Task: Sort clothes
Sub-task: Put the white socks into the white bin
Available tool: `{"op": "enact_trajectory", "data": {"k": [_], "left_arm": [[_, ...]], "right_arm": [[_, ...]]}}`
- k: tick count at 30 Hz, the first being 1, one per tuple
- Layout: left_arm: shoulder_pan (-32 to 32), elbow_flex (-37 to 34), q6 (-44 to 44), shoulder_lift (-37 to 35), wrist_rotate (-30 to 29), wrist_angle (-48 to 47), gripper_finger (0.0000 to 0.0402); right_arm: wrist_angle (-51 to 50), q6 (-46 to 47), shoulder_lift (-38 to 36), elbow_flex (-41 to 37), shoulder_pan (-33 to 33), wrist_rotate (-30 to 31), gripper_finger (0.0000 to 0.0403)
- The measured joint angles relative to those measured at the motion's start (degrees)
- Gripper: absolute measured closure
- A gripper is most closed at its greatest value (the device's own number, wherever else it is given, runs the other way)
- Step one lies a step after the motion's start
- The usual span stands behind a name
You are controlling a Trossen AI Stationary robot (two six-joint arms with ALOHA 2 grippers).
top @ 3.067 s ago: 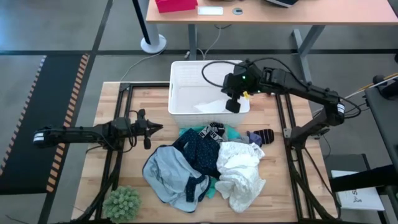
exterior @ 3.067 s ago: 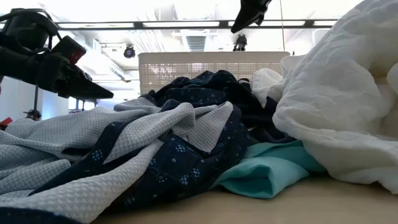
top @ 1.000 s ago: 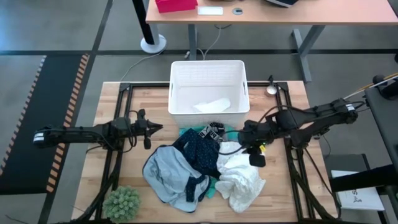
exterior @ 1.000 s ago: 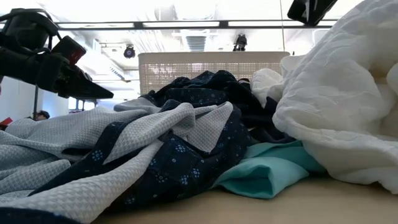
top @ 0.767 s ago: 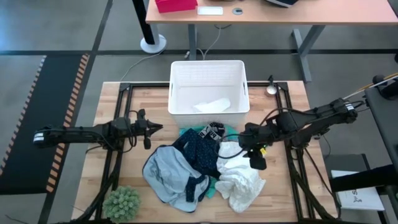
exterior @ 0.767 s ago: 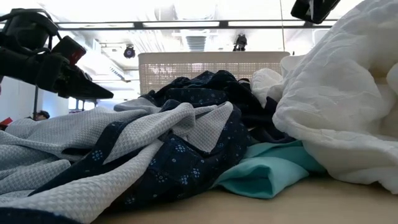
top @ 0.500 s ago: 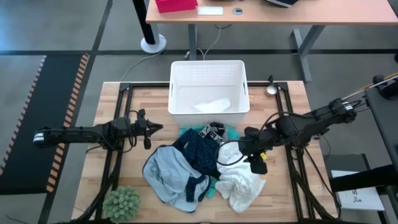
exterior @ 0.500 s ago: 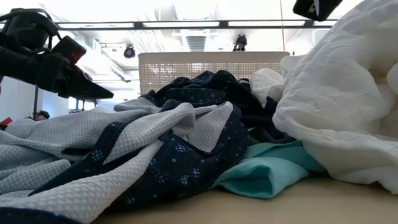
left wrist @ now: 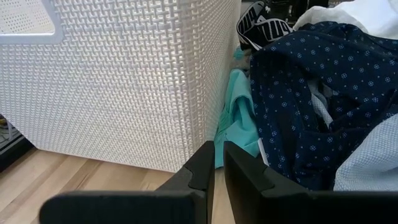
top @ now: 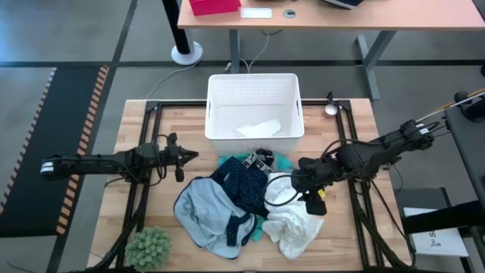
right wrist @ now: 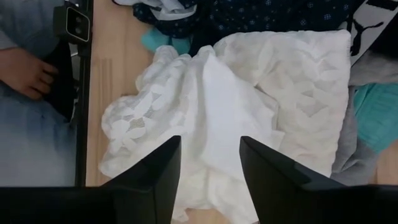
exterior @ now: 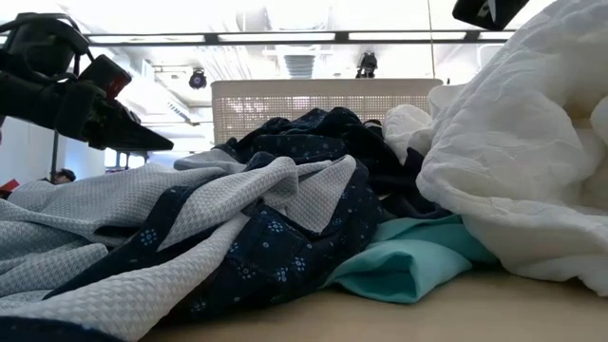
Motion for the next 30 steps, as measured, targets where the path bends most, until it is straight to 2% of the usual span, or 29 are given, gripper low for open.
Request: {"op": "enact_trajectory", "data": {"k": [18,30], "left_arm": [[0.0,0.0,0.0,0.0,0.0,0.0,0.038],[0.0,0.0,0.0,0.0,0.0,0.0,0.038]], "right_arm": [[-0.1,0.0,0.9,0.0,0.2,0.0,0.0213],[-0.4,0.0,6.6,0.0,1.2,-1.9,0.0207]]}}
